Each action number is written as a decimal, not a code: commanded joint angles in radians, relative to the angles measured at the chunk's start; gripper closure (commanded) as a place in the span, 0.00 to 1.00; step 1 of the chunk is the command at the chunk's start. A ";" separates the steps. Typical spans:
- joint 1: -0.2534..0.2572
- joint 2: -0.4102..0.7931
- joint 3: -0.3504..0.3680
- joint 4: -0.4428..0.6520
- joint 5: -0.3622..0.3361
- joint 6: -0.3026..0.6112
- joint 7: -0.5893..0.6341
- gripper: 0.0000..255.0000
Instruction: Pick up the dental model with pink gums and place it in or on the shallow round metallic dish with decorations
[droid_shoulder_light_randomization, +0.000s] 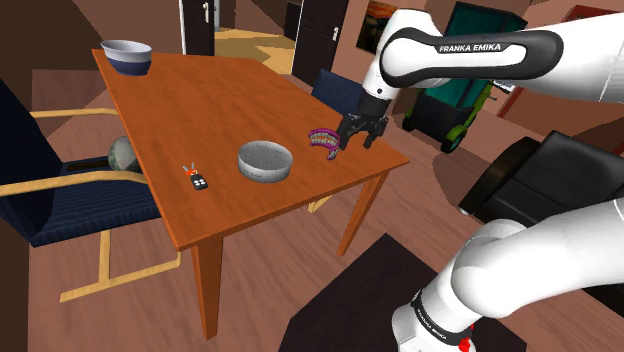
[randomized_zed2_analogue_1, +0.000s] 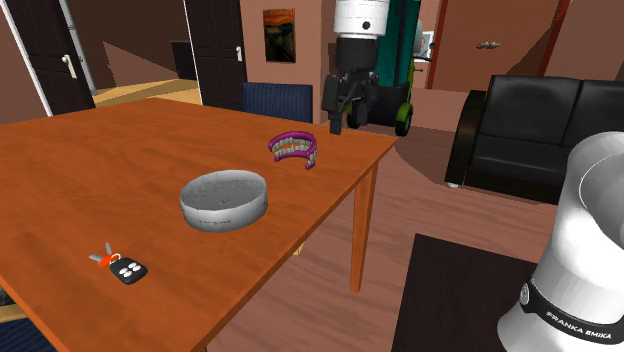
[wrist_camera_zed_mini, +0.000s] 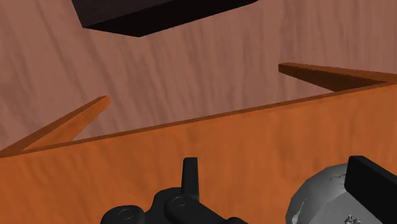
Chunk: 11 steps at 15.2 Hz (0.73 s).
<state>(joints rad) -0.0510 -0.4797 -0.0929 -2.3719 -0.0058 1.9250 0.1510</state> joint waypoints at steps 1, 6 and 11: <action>-0.012 0.061 0.000 0.021 -0.019 0.047 0.017 0.00; -0.046 0.226 -0.017 0.107 -0.067 0.142 0.047 0.00; -0.077 0.390 -0.037 0.218 -0.112 0.211 0.081 0.00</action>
<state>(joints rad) -0.1224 -0.1210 -0.1268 -2.1728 -0.1077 2.1196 0.2225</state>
